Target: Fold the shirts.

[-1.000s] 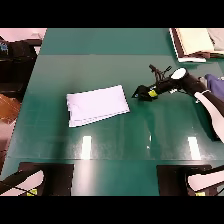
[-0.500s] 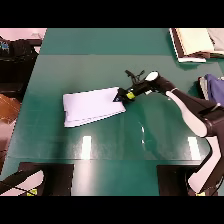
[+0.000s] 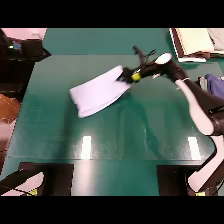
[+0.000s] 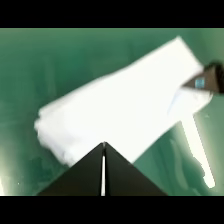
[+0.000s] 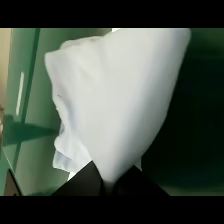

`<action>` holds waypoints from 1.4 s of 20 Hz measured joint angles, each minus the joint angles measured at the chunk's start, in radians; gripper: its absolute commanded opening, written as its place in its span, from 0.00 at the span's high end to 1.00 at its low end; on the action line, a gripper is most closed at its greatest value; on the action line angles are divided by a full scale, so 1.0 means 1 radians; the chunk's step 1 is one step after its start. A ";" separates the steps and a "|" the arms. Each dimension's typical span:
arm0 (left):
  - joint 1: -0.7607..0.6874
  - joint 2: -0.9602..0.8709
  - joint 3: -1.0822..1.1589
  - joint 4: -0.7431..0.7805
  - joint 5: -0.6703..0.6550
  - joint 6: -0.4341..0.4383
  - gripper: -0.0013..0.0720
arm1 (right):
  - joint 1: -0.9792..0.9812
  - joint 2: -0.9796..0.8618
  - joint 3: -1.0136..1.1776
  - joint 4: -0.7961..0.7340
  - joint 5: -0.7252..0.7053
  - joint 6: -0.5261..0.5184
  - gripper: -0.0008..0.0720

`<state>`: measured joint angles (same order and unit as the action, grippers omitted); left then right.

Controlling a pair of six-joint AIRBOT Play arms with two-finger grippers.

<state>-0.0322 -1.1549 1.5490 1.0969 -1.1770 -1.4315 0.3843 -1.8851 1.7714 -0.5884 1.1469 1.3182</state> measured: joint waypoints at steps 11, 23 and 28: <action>-0.199 0.000 0.000 -0.005 0.077 -0.005 0.95 | -0.637 0.311 0.018 -0.365 0.037 0.113 0.97; -0.209 0.000 0.000 -0.026 0.085 -0.037 0.95 | -0.949 0.346 0.083 -0.399 -0.088 0.121 0.97; -0.209 0.000 0.000 -0.029 0.084 -0.037 0.95 | -0.960 0.356 0.230 -0.400 -0.061 0.121 0.97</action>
<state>-0.2417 -1.1549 1.5490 1.0683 -1.0927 -1.4689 -0.5758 -1.5291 2.0018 -0.9886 1.0855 1.4387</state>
